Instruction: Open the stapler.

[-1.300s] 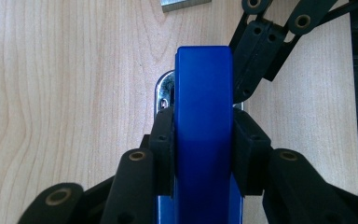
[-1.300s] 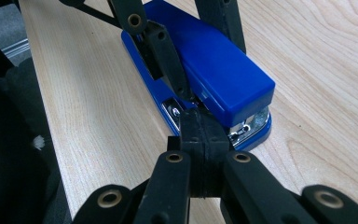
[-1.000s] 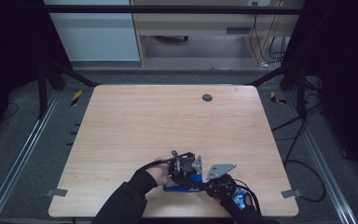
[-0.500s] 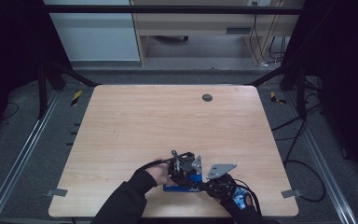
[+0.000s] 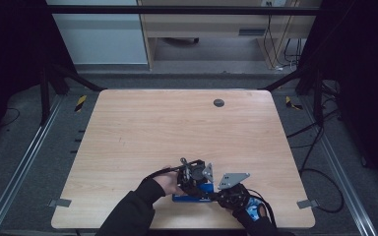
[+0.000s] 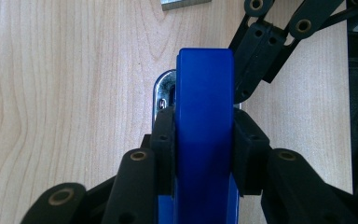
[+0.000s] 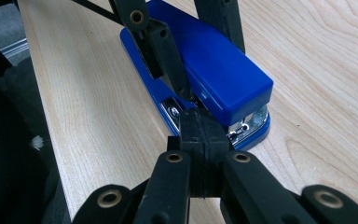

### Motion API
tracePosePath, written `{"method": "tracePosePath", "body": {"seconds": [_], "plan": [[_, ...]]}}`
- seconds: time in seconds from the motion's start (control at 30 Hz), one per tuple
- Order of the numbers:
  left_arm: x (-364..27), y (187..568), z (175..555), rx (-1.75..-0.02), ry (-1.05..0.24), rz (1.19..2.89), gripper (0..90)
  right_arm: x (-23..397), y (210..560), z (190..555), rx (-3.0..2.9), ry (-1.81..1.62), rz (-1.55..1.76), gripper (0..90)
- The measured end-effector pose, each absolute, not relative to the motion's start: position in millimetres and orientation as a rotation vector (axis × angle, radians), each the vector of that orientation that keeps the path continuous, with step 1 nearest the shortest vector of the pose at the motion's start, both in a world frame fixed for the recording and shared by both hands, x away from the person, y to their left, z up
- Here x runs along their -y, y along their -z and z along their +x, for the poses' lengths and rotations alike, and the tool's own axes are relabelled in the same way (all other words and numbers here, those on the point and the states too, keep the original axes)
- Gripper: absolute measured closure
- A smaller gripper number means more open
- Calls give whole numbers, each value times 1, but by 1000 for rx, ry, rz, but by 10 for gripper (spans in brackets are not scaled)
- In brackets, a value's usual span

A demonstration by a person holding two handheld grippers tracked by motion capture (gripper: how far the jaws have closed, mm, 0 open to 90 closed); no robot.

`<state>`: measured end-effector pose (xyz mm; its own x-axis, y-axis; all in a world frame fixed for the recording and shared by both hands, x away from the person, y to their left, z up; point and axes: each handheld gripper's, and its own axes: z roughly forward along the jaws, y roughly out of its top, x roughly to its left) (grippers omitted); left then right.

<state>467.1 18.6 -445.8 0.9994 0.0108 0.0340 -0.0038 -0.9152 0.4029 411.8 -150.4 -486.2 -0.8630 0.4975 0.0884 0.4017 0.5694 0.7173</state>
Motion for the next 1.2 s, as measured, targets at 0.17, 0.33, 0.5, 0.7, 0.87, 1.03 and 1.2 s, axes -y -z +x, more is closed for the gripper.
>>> {"method": "tracePosePath", "body": {"seconds": [0.17,0.33,0.5,0.7,0.87,1.03,1.2], "plan": [[-23,448,466,-32,-44,2680,658,150,486,412,-2662,-1165,781,900],[-25,448,465,-22,-54,2661,659,151,486,413,-2666,-1183,798,900],[-26,448,466,-29,-44,2648,660,150,487,412,-2662,-1181,795,900],[-28,449,465,-24,-47,2631,661,150,487,412,-2663,-1181,800,900],[-30,450,464,-29,-46,2611,661,150,486,412,-2667,-1181,815,900],[-31,450,466,-27,-31,2614,659,149,486,412,-2669,-1182,816,900],[-27,450,468,-25,-28,2643,653,150,486,413,-2670,-1180,817,900]]}}
